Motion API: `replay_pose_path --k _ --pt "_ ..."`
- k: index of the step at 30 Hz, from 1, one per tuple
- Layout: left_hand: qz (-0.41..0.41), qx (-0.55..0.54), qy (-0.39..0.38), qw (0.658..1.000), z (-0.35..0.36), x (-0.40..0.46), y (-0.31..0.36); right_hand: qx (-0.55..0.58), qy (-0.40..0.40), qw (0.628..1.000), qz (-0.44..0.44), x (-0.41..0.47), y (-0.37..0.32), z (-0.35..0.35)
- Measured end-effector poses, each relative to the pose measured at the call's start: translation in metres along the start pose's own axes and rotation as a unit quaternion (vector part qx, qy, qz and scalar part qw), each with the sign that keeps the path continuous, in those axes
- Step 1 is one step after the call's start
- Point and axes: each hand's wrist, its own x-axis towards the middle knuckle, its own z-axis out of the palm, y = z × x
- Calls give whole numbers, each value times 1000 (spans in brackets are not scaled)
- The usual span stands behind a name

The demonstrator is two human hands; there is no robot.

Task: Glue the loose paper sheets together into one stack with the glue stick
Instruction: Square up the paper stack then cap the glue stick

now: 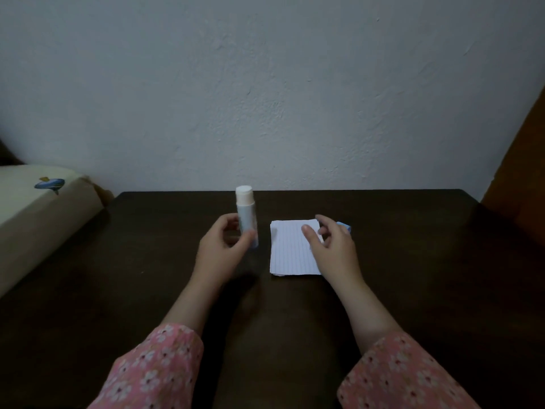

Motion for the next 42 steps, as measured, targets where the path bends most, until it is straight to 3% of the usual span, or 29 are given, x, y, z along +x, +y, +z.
replay_pose_path --k 5,9,14,18,22,32,42 --pt "50 -43 -144 987 9 -28 20 210 -105 972 19 -40 -28 -12" --pt "59 -33 -207 976 18 -50 22 305 -112 944 51 -61 -30 -16" --pt "23 -75 -164 983 23 -63 22 401 -30 910 101 -76 -32 -22" --pt "-10 -7 -191 981 25 -70 14 444 21 883 150 -79 -29 -23" --pt "-21 30 -183 982 28 -72 11 454 23 874 170 -73 -28 -19" --pt "-12 -35 -97 995 40 -77 6 449 12 878 163 -56 -32 -3" --pt "-4 -43 -137 990 33 -59 -1 458 20 871 177 -48 -30 0"
